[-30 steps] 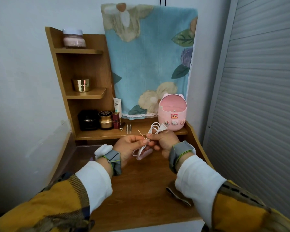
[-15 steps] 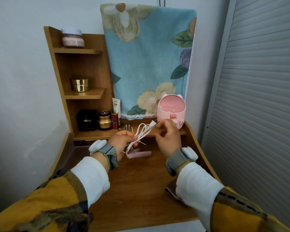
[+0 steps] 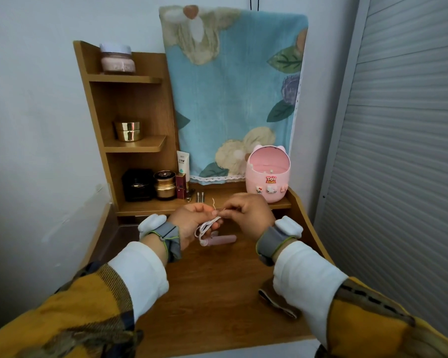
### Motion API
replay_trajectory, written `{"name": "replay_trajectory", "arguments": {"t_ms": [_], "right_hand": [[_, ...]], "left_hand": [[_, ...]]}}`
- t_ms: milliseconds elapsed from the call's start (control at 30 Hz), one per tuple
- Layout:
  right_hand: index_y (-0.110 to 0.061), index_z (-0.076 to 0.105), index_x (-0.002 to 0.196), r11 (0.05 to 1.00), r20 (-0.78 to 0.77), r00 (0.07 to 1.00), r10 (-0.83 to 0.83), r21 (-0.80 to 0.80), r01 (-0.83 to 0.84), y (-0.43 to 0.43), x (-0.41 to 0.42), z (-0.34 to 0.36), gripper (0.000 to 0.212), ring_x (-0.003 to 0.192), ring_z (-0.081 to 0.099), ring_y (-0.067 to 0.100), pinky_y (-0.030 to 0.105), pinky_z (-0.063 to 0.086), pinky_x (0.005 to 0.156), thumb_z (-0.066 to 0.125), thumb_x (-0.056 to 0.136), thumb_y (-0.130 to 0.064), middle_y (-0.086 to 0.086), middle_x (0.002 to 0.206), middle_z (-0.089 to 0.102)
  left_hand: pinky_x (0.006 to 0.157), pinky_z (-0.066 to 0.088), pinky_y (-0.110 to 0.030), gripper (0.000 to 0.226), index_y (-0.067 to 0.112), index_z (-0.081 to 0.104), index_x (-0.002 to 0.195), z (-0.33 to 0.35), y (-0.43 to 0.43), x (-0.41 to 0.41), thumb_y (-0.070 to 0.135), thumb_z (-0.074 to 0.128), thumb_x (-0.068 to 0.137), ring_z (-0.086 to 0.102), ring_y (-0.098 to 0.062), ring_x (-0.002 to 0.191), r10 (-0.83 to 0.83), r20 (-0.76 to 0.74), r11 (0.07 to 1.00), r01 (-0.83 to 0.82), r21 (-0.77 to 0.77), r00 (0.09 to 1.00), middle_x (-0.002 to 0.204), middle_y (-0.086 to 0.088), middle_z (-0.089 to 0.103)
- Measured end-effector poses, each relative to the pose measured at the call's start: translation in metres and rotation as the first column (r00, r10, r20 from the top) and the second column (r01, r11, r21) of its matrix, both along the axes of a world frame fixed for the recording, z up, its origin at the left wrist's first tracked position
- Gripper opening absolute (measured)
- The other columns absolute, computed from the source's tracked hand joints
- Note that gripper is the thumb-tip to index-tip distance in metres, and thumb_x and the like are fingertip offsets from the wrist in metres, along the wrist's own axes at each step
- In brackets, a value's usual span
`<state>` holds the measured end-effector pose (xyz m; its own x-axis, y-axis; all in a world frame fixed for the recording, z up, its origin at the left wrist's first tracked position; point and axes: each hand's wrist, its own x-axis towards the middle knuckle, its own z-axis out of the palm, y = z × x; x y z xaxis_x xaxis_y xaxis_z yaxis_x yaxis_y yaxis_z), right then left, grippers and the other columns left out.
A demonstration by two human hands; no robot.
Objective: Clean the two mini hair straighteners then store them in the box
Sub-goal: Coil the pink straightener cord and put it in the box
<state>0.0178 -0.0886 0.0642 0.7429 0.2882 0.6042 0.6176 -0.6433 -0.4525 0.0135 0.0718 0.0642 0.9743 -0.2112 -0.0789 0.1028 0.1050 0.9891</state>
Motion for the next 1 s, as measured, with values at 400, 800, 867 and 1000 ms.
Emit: {"name": "replay_trajectory", "arguments": {"t_ms": [400, 800, 867, 1000], "right_hand": [[-0.018, 0.064, 0.064, 0.939, -0.516, 0.855, 0.046, 0.315, 0.140, -0.001, 0.004, 0.007, 0.019, 0.056, 0.053, 0.008, 0.019, 0.044, 0.056, 0.073, 0.078, -0.010, -0.001, 0.062, 0.061], [-0.007, 0.069, 0.076, 0.918, -0.478, 0.869, -0.128, 0.274, 0.286, -0.002, 0.001, 0.014, 0.022, 0.067, 0.057, 0.014, 0.025, 0.047, 0.065, 0.067, 0.085, -0.028, 0.003, 0.073, 0.064], [-0.009, 0.064, 0.061, 0.929, -0.576, 0.813, -0.085, 0.249, 0.274, -0.001, -0.004, 0.020, 0.037, 0.055, 0.051, 0.014, 0.020, 0.043, 0.055, 0.059, 0.090, -0.032, 0.004, 0.062, 0.060], [-0.007, 0.059, 0.060, 0.897, -0.810, 0.581, 0.080, 0.313, 0.312, 0.007, -0.011, 0.026, 0.049, 0.044, 0.039, 0.013, 0.020, 0.026, 0.040, 0.050, 0.094, -0.041, 0.001, 0.048, 0.051]], "left_hand": [[0.050, 0.034, -0.010, 0.008, 0.024, 0.066, 0.081, -0.009, -0.005, -0.006, 0.029, 0.072, 0.080, 0.051, -0.001, 0.060, -0.148, 0.575, 0.638, -0.366, 0.677, 0.805, 0.066, 0.015, 0.057], [0.054, 0.031, -0.014, 0.005, 0.024, 0.064, 0.080, -0.008, -0.004, -0.002, 0.026, 0.066, 0.084, 0.050, -0.005, 0.066, -0.143, 0.650, 0.595, -0.460, 0.659, 0.747, 0.069, 0.013, 0.055], [0.057, 0.031, -0.014, 0.006, 0.019, 0.069, 0.086, -0.009, -0.003, -0.003, 0.024, 0.066, 0.085, 0.049, -0.006, 0.070, -0.183, 0.698, 0.559, -0.511, 0.653, 0.692, 0.074, 0.010, 0.056], [0.070, 0.038, -0.022, 0.014, 0.013, 0.072, 0.093, -0.012, 0.000, -0.001, 0.020, 0.064, 0.084, 0.060, -0.020, 0.082, -0.319, 0.732, 0.483, -0.561, 0.672, 0.602, 0.087, -0.004, 0.067]]}}
